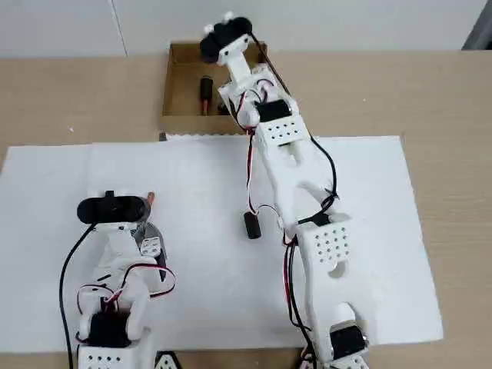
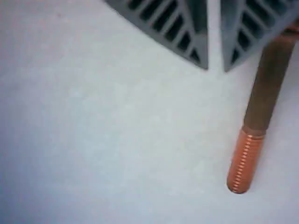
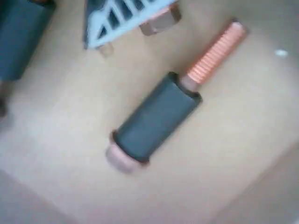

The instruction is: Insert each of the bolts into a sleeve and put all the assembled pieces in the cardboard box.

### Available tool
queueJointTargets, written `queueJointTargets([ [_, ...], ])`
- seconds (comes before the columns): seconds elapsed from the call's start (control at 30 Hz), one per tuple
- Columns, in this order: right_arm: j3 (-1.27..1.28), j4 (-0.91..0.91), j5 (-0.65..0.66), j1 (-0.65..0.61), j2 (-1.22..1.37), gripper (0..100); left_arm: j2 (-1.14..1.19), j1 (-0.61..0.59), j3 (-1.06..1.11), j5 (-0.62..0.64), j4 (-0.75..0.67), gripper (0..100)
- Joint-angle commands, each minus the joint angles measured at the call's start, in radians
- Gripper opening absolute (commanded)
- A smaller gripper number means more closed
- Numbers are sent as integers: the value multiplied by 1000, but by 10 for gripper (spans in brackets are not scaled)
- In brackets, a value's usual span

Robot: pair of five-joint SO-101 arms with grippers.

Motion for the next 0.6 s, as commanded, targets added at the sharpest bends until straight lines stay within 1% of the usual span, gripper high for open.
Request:
queueJointTargets([
  [0.0,-52,110,-60,4,-150,212,-9,-3,-4,-2,-3,6],
  [0.2,-52,303,-114,2,-260,212,-9,-3,-4,-2,-3,6],
  [0.37,-52,492,-121,1,-351,212,-9,-3,-4,-2,-3,6],
  [0.47,-52,598,-166,-13,-410,212,-9,-3,-4,-2,-3,6],
  [0.57,-52,684,-180,-19,-456,212,-9,-3,-4,-2,-3,6],
])
